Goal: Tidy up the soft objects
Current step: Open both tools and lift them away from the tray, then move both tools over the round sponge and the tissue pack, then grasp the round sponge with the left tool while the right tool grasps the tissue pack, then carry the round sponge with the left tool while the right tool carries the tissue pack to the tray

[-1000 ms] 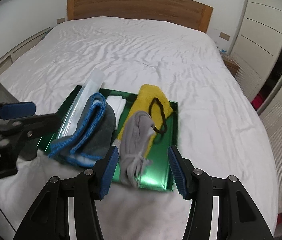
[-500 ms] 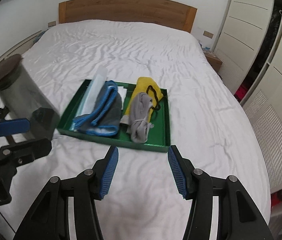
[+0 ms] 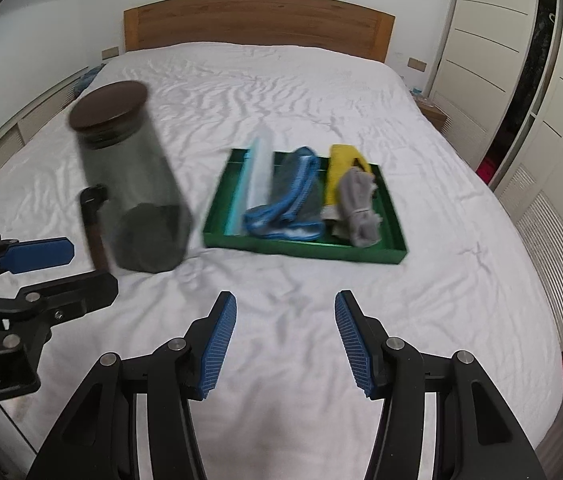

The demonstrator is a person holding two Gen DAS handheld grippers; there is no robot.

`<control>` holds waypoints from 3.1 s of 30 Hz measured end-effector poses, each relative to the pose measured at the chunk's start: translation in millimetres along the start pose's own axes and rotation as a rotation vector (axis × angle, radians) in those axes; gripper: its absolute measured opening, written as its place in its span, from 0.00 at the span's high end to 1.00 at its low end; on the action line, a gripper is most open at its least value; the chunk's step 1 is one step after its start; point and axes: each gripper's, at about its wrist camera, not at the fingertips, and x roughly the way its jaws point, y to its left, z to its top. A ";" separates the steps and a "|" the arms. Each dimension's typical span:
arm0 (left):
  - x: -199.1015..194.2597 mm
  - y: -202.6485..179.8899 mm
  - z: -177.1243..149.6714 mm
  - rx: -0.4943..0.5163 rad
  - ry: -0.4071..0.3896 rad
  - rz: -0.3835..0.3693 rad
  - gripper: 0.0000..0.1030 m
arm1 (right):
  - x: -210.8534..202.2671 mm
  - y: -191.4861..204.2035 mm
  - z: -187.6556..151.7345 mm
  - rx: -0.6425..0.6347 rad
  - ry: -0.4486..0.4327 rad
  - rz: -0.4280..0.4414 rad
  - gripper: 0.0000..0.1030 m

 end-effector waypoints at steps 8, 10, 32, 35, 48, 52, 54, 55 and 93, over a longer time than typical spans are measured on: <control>-26.6 70.2 -27.8 -0.030 0.004 0.056 0.46 | -5.8 78.1 -9.6 -0.051 0.008 0.068 0.50; -33.7 88.9 -36.0 -0.041 0.005 0.072 0.46 | -8.4 100.9 -11.9 -0.074 0.006 0.090 0.50; -117.8 274.5 -243.3 -0.156 0.203 0.312 0.46 | -12.2 295.1 -121.5 -0.195 0.221 0.402 0.50; -104.3 270.1 -259.2 -0.137 0.236 0.305 0.46 | -2.2 300.2 -130.0 -0.173 0.256 0.392 0.50; -57.7 263.9 -271.7 -0.033 0.292 0.296 0.46 | 33.8 304.8 -142.7 0.022 0.334 0.369 0.34; -54.0 271.3 -271.2 -0.034 0.294 0.296 0.46 | 43.1 314.3 -139.7 0.015 0.337 0.338 0.32; -52.5 275.7 -269.5 -0.044 0.291 0.286 0.46 | 49.7 320.9 -138.2 -0.013 0.338 0.319 0.32; -51.9 277.4 -269.2 -0.049 0.291 0.281 0.46 | 51.3 321.1 -138.2 -0.023 0.340 0.316 0.33; -43.9 175.0 -151.4 0.005 0.182 0.256 0.96 | 34.3 172.7 -78.3 -0.002 0.209 0.370 0.59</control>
